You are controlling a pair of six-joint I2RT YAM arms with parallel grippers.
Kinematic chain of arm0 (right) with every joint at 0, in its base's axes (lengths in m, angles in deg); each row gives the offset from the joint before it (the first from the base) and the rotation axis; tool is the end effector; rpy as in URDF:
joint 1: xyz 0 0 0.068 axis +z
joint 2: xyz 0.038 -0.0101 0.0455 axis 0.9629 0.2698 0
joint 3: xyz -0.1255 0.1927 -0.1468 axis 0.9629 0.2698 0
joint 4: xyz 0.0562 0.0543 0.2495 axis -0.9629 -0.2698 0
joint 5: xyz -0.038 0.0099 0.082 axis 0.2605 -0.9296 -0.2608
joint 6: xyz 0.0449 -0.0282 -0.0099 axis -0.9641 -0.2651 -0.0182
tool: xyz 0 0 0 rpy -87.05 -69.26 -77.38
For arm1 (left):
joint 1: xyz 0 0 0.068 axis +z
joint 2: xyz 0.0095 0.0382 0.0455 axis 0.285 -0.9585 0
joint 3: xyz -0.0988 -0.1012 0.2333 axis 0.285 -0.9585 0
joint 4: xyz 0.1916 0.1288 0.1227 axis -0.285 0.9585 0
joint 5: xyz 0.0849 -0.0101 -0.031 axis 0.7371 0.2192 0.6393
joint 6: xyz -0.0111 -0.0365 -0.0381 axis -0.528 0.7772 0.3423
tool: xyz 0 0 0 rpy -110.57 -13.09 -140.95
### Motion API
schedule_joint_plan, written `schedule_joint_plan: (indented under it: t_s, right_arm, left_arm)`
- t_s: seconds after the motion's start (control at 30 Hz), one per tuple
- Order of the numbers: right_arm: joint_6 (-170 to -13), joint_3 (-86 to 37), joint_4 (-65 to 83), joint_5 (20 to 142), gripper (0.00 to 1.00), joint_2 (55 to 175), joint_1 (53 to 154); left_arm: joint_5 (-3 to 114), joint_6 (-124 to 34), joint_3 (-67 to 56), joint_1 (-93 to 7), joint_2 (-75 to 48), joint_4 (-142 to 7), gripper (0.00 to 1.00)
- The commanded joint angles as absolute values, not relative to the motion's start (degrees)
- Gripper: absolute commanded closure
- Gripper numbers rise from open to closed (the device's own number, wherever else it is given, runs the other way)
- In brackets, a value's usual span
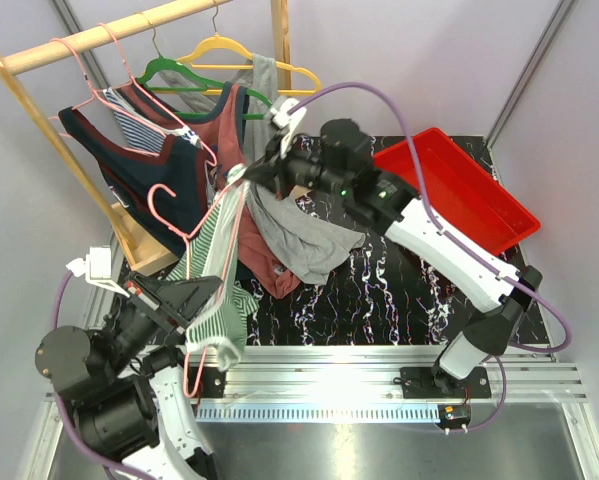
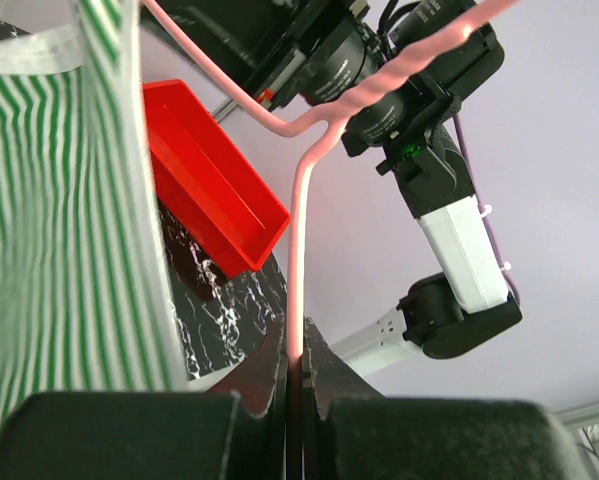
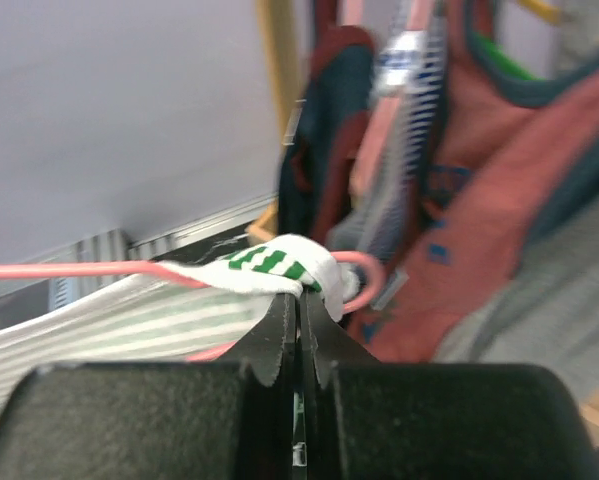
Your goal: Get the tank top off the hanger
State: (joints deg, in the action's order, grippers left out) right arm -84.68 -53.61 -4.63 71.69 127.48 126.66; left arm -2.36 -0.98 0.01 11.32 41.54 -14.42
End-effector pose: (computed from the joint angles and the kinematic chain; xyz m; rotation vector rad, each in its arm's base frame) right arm 0.2205 0.3025 0.4751 -0.9631 1.4219 0.9380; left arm -0.0340 -0.0546 0.4530 -0.1807 1.6539 -1.2122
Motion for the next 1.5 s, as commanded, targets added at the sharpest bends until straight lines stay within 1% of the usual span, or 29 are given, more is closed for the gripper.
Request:
schedule_joint_plan:
  t_s: [0.0,0.1,0.2,0.27,0.4,0.53,0.6,0.8,0.83,0.9,1.0,1.1,1.3,1.4,1.47]
  right_arm:
    - [-86.16,-54.14,-0.83,72.75,1.00,123.10,120.76]
    - [-86.16,-51.59,0.05,72.75,1.00,121.34,117.86]
    - [-86.16,-48.87,0.93,72.75,1.00,120.02,115.66]
    - [-86.42,-46.75,2.24,73.19,1.00,119.84,113.29]
    - [-89.23,-46.31,3.39,73.54,1.00,122.29,108.64]
    - [-91.25,-49.20,4.97,72.14,1.00,125.72,107.48]
    - [-92.40,-51.31,6.46,69.59,1.00,128.17,107.57]
    - [-95.91,-63.78,5.86,69.67,1.00,136.25,108.18]
    - [-96.53,-67.63,5.33,69.76,1.00,137.32,108.71]
    - [-96.01,-72.73,3.40,70.02,1.00,140.31,109.41]
    - [-95.57,-77.14,-0.47,70.72,1.00,144.08,110.38]
    - [-96.18,-79.35,-3.99,71.08,1.00,146.82,110.47]
    - [-94.16,-76.55,-4.87,72.04,1.00,145.94,111.17]
    - [-94.33,-74.35,-5.92,71.52,1.00,145.33,111.17]
    - [-94.60,-73.47,-6.54,68.72,0.98,145.15,111.17]
  left_arm:
    - [-7.36,6.28,-4.29,13.93,42.93,-21.81,1.00]
    - [-5.52,10.24,-7.82,16.92,44.69,-28.50,1.00]
    - [-4.90,8.76,-9.85,19.21,44.08,-29.04,1.00]
    - [-4.46,6.21,-9.24,20.00,42.33,-27.73,1.00]
    - [-4.72,3.57,-7.56,20.53,40.04,-25.96,1.00]
    - [-5.16,3.65,-8.00,20.44,39.42,-26.14,1.00]
    - [-5.16,2.95,-7.92,20.44,38.99,-25.00,1.00]
    - [-4.63,-0.82,-7.04,19.92,37.32,-21.66,1.00]
    - [-4.46,-2.40,-6.69,19.92,36.70,-20.35,1.00]
    - [-4.46,-3.03,-6.60,19.65,36.00,-20.42,1.00]
    - [-4.63,-3.46,-6.25,18.69,34.94,-21.65,1.00]
    - [-4.63,-4.69,-5.98,17.46,33.97,-21.48,1.00]
    - [-5.07,-4.00,-5.02,15.79,32.22,-23.41,1.00]
    - [-6.39,-0.32,-4.75,14.56,31.60,-28.93,1.00]
    - [-7.18,0.40,-4.58,13.59,31.08,-31.93,1.00]
